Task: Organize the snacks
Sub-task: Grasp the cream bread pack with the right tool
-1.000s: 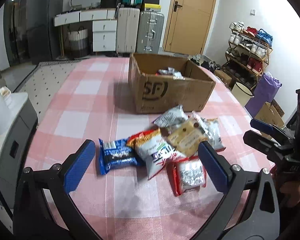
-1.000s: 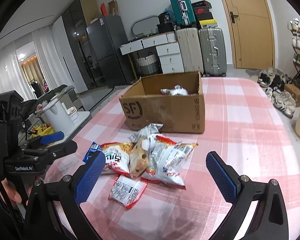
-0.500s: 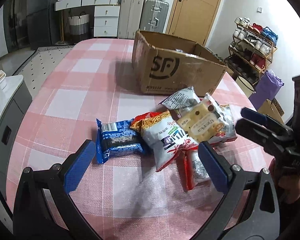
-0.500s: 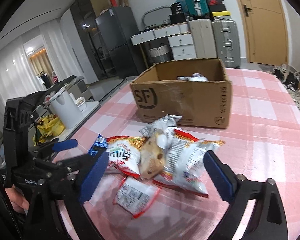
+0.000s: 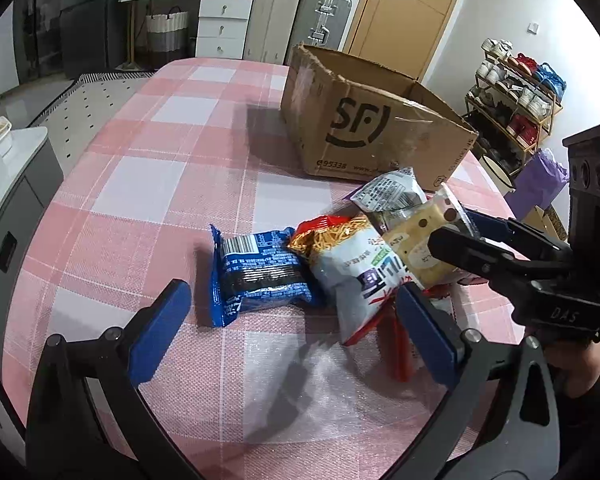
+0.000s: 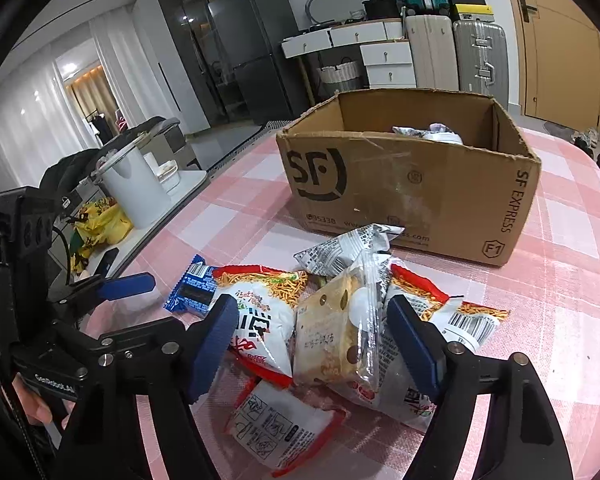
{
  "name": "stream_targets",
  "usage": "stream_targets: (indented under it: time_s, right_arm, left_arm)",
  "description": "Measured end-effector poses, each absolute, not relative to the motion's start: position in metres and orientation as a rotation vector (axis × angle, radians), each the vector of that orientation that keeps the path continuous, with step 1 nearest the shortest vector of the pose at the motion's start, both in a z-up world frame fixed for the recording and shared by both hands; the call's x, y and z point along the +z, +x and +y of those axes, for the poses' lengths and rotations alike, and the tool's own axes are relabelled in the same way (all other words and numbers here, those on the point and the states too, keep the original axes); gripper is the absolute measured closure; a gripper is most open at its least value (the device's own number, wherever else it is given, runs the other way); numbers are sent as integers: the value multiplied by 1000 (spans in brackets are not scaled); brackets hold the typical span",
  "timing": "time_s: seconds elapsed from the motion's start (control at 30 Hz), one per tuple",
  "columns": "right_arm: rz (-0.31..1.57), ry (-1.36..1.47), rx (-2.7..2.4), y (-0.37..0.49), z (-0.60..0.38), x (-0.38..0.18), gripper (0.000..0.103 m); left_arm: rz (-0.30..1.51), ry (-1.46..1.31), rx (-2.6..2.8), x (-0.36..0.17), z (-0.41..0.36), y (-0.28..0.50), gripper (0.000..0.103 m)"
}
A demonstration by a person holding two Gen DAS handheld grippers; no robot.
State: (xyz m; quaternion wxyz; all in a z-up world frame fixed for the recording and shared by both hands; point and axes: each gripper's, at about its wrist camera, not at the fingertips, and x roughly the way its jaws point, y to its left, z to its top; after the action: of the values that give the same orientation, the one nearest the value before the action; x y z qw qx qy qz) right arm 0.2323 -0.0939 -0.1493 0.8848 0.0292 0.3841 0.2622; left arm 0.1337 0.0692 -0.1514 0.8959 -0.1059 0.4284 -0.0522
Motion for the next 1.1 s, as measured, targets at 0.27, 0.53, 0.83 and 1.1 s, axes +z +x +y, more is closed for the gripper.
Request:
stream_targets:
  time_s: [0.27,0.53,0.83,1.1]
  right_arm:
    - [839,20,559,235,-83,-160,50]
    - [855,59,591,235,-85,-168,89]
    - [782,171,576,225,-106,-153,90]
    - [739,219,576,212,-131,-139,90]
  left_arm:
    - [905,-247,-103,-159,75,135,1]
    - [909,-258,-95,-161,77,135,1]
    - [909,-242,-91,-157,73,132,1]
    - [921,-225,-97,-155,62,133,1]
